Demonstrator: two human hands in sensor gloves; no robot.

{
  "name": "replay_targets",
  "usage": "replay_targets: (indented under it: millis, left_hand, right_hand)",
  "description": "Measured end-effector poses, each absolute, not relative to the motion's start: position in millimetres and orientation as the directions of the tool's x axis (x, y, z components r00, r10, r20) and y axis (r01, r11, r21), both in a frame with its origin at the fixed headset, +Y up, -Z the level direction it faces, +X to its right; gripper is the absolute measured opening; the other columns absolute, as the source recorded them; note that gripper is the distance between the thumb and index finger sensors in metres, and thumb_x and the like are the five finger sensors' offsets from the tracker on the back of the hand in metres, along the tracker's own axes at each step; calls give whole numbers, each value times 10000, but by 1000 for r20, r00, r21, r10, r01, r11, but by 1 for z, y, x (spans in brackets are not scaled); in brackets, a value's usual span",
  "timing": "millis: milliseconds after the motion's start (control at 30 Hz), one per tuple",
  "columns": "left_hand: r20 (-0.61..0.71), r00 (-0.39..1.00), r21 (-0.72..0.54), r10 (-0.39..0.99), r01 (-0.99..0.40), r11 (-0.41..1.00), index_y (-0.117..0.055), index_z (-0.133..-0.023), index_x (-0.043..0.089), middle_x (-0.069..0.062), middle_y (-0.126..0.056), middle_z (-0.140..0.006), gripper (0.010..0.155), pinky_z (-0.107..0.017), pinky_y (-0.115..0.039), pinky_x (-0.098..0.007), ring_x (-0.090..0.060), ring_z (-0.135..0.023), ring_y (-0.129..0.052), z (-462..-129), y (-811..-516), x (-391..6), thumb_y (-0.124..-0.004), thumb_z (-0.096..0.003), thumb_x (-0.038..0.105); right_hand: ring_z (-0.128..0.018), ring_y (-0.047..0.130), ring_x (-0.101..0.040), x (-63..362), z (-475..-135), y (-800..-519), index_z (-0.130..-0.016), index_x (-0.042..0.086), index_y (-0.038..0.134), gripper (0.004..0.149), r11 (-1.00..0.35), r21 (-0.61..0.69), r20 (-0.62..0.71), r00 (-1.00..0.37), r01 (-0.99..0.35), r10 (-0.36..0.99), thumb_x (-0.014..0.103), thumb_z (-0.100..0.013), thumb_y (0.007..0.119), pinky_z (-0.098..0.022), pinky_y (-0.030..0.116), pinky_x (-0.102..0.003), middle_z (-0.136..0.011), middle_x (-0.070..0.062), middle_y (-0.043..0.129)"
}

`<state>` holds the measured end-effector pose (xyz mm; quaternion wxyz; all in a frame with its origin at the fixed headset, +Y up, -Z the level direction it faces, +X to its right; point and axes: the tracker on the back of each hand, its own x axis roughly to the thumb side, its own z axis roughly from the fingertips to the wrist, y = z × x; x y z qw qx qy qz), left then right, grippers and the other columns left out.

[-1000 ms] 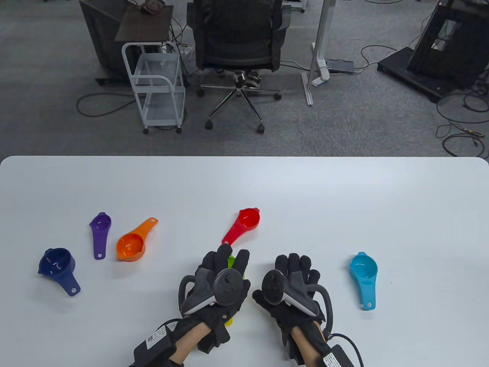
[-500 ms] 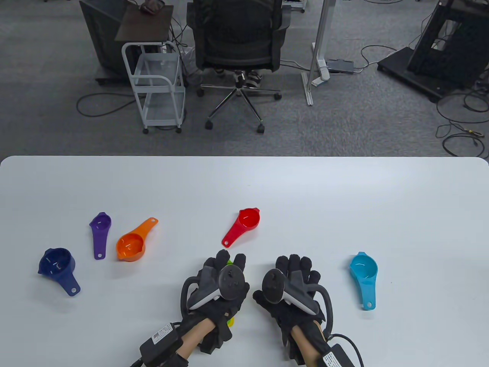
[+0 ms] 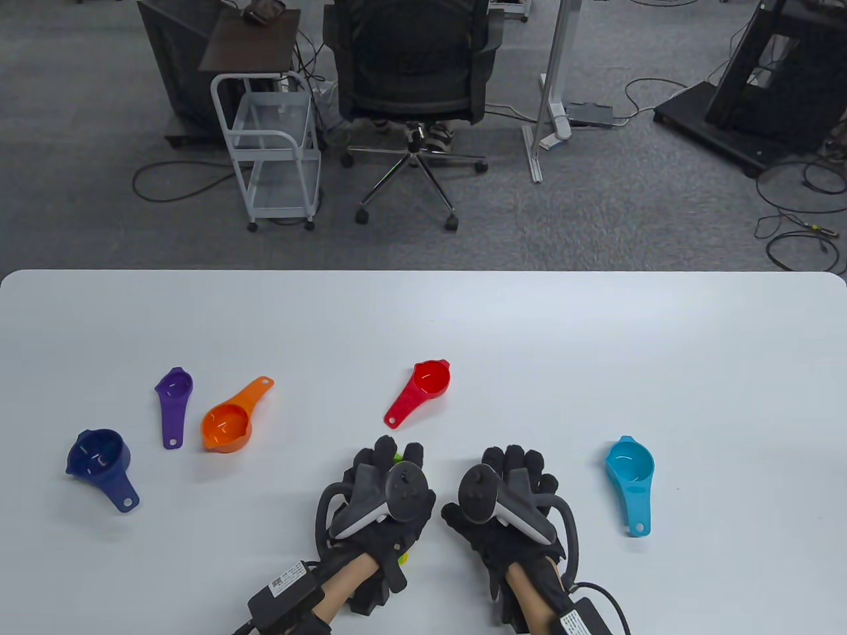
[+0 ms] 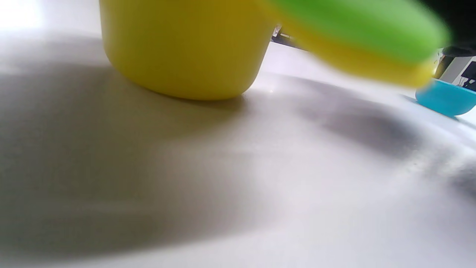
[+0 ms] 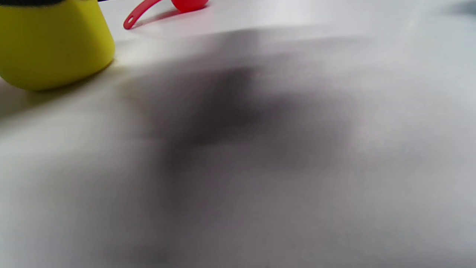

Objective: Nest plastic measuring cups

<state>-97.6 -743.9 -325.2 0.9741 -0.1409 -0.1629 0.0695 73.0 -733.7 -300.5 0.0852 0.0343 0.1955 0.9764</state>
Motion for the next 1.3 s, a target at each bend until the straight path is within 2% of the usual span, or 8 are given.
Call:
replay_targets:
  millis: [433, 533, 633, 767, 867, 1033, 1200, 1300]
  left_hand:
    - [318, 927, -294, 198, -102, 950, -165, -1170, 90, -393, -58, -1137, 792, -625, -252, -795, -685, -941, -133, -323, -743, -99, -541, -607, 502]
    - [336, 917, -247, 215, -135, 960, -144, -1165, 72, -395, -35, -1132, 872, -614, -198, -806, -688, -941, -94, -322, -727, -110, -538, -579, 585]
    - [344, 915, -151, 211, -168, 974, -184, -1175, 91, -376, -70, -1154, 868, -615, -194, -810, -679, -968, -117, -320, -703, -130, -543, -571, 601]
    - [309, 915, -63, 260, -253, 965, -221, -1183, 105, -356, -115, -1177, 850, -620, -192, -813, -672, -994, -140, -319, -677, -178, -551, -573, 598]
    - [250, 934, 2, 255, -264, 965, -239, -1183, 109, -352, -134, -1183, 843, -618, -193, -816, -670, -998, -172, -322, -671, -221, -556, -572, 596]
    - [26, 964, 124, 265, -266, 956, -234, -1178, 98, -353, -141, -1182, 848, -619, -200, -817, -669, -1003, -174, -333, -669, -324, -559, -572, 594]
    - [-212, 919, 226, 331, -283, 932, -213, -1172, 91, -349, -133, -1181, 857, -622, -197, -816, -667, -1004, -166, -331, -673, -421, -560, -571, 594]
    - [-332, 891, 201, 308, -252, 947, -213, -1173, 88, -341, -131, -1184, 864, -621, -211, -817, -675, -1002, -171, -328, -691, -463, -558, -571, 603]
  right_hand:
    - [-914, 10, -700, 76, -305, -739, -1095, -57, -24, 1010, -894, 420, 9, -984, -156, 176, 632, -555, 479, -635, 120, -804, -1090, -467, -55]
    - [-913, 14, -703, 78, -304, -736, -1095, -59, -21, 1009, -901, 404, 14, -983, -161, 182, 632, -555, 479, -633, 124, -805, -1089, -469, -51]
    - [-911, 17, -704, 79, -302, -736, -1095, -62, -17, 1008, -903, 397, 15, -982, -166, 187, 632, -555, 478, -631, 128, -806, -1087, -473, -49]
    - [-911, 15, -704, 78, -301, -735, -1096, -61, -17, 1009, -903, 396, 20, -981, -168, 192, 632, -555, 478, -633, 128, -805, -1087, -473, -51]
    - [-913, 10, -701, 78, -302, -736, -1098, -56, -17, 1008, -906, 390, 21, -982, -163, 186, 631, -554, 479, -635, 123, -804, -1088, -470, -54]
    - [-915, 9, -699, 79, -303, -736, -1100, -53, -13, 1006, -905, 393, 16, -983, -163, 184, 631, -553, 481, -636, 121, -804, -1090, -467, -56]
    - [-918, 4, -696, 80, -304, -737, -1103, -50, -11, 1006, -904, 396, 5, -984, -159, 176, 632, -552, 482, -639, 117, -803, -1091, -464, -60]
    - [-920, 1, -694, 81, -306, -739, -1105, -47, -10, 1004, -903, 401, -3, -986, -156, 169, 632, -552, 482, -641, 113, -802, -1093, -461, -61]
